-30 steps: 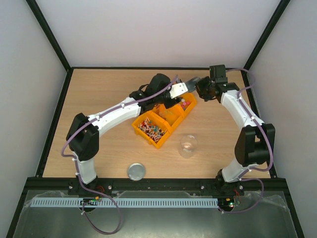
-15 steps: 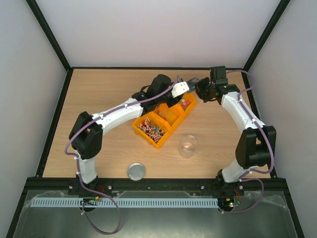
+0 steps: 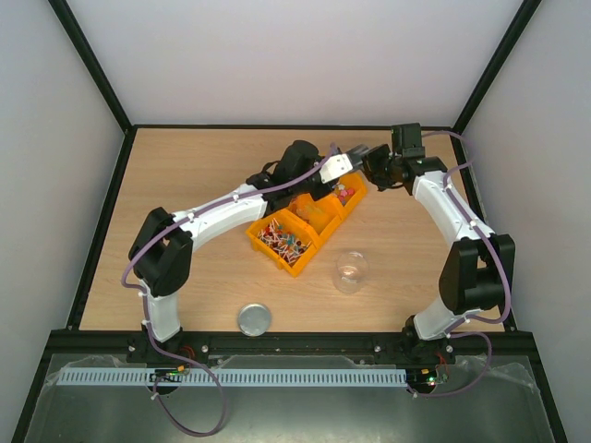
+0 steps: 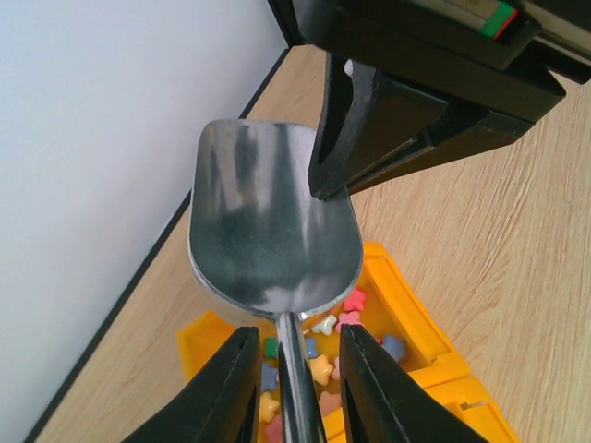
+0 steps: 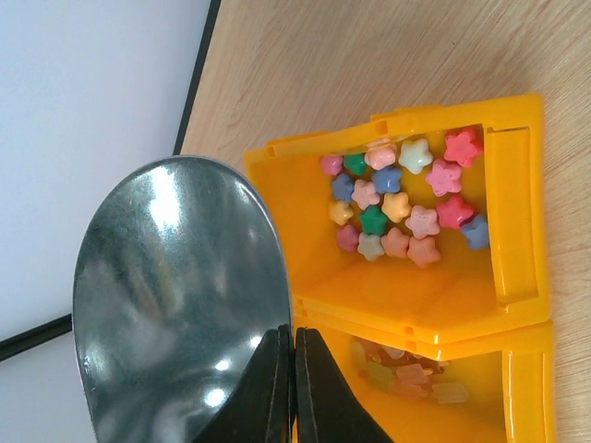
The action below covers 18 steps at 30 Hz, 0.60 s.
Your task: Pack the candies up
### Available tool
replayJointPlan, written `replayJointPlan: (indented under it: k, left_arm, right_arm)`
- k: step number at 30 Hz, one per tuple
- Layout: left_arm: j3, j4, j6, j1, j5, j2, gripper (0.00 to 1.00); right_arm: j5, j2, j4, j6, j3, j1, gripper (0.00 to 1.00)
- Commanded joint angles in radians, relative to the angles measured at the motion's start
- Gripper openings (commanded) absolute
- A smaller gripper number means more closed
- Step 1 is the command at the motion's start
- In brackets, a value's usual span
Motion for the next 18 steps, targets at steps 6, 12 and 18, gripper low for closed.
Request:
replayJointPlan:
  k: [6, 12, 18]
  left_arm:
    - [0.003, 0.038, 0.019, 0.009, -0.004, 0.028, 0.12]
    - [0.003, 0.032, 0.018, 0.021, -0.006, 0.031, 0.20]
    - [0.000, 0.038, 0.013, 0.032, 0.018, 0.023, 0.06]
  right_arm:
    - [-0.042, -0.025, 0.016, 0.026, -0.024, 0.007, 0.01]
    - [-0.052, -0.026, 0.027, 0.035, -0.032, 0.007, 0.01]
    - [-0.065, -0.018, 0.041, 0.038, -0.033, 0.007, 0.02]
